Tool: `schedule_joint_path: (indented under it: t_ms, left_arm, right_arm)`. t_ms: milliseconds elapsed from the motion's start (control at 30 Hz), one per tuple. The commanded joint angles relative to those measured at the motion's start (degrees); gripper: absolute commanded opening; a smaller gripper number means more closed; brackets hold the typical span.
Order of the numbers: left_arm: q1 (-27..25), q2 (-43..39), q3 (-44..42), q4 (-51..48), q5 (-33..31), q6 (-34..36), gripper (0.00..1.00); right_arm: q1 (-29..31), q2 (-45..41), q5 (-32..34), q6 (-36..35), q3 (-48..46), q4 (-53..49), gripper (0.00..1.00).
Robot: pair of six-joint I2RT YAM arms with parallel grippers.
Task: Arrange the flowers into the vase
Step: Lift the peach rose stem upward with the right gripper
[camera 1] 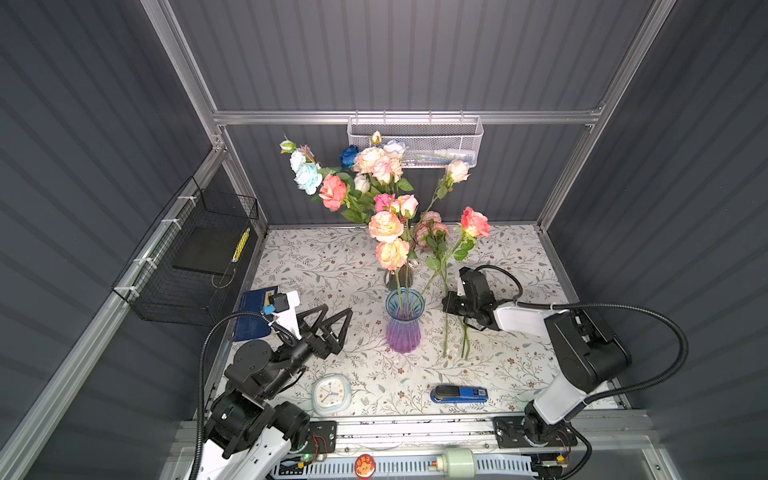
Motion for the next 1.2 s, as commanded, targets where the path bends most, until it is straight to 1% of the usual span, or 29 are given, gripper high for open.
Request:
schedule_joint_path:
  t_ms: [0,67,200,300,400,500,567,600,633,733,833,933,1067,1167]
  left_arm:
    - [0.2,-0.7,1.3,-0.8,-0.6,0.9,1.0]
    - [0.2,-0.9,1.4,-0.9,-0.7,0.9,1.0]
    - [0.2,-0.8,1.7,-1.0,-0.8,0.9,1.0]
    - [0.2,-0.6,2.1,-1.0,-0.8,1.0,1.0]
    - [0.2,-0.3,2.4,-0.7,-0.7,1.0,1.0]
    - [0.3,0.0,2.7,-0.8,-0.6,0.8,1.0]
    - [0.2,0.0,2.8,-0.8,-0.6,0.6,1.0]
    - [0.2,-0.1,2.8,-0.7,-0.6,0.5,1.0]
    - [0.2,-0.3,2.8,-0.7,-0.6,0.4,1.0]
    - [0.2,-0.6,2.6,-0.9,-0.7,0.2,1.0]
    - [0.2,-0.6,2.9,-1.1,-0.6,0.2,1.0]
    - [0.2,0.0,3.7,-1.3,-0.5,0.3,1.0]
    - [0.3,0.6,4.8,-1.3,0.0,0.5,1.0]
    - [0.2,0.8,5.3,-1.1,0.3,0.6,1.0]
  right_arm:
    - [-0.7,-5.5,-4.1,-0.9,-2.9,9.3,0.0]
    - [-0.9,-8.6,-4.2,-0.1,-4.6,10.9,0.0]
    - [-1.4,-15.6,-3.1,1.3,-7.7,10.2,0.0]
    - [-1.6,-21.7,0.0,1.3,-10.1,8.3,0.0]
    - [-1.7,-26.9,4.1,1.1,-10.4,3.4,0.0]
    - [-3.6,-30.0,-1.2,3.4,-11.3,3.4,0.0]
    - [-3.7,-30.9,-3.8,2.9,-11.3,2.8,0.0]
    - [-4.0,-30.8,-6.8,2.3,-11.3,3.2,0.0]
    - [-4.1,-30.8,-7.7,2.2,-11.6,3.3,0.0]
    - [-4.2,-30.8,-4.6,1.7,-12.1,0.8,0.0]
    - [-4.3,-34.4,-1.5,2.1,-13.5,0.4,0.0]
    - [-4.3,-38.2,3.0,2.3,-13.2,-3.1,0.0]
    - [-4.2,-46.0,10.7,3.1,-13.2,-8.1,0.0]
    - [-4.2,-54.1,12.6,2.7,-13.9,-8.8,0.0]
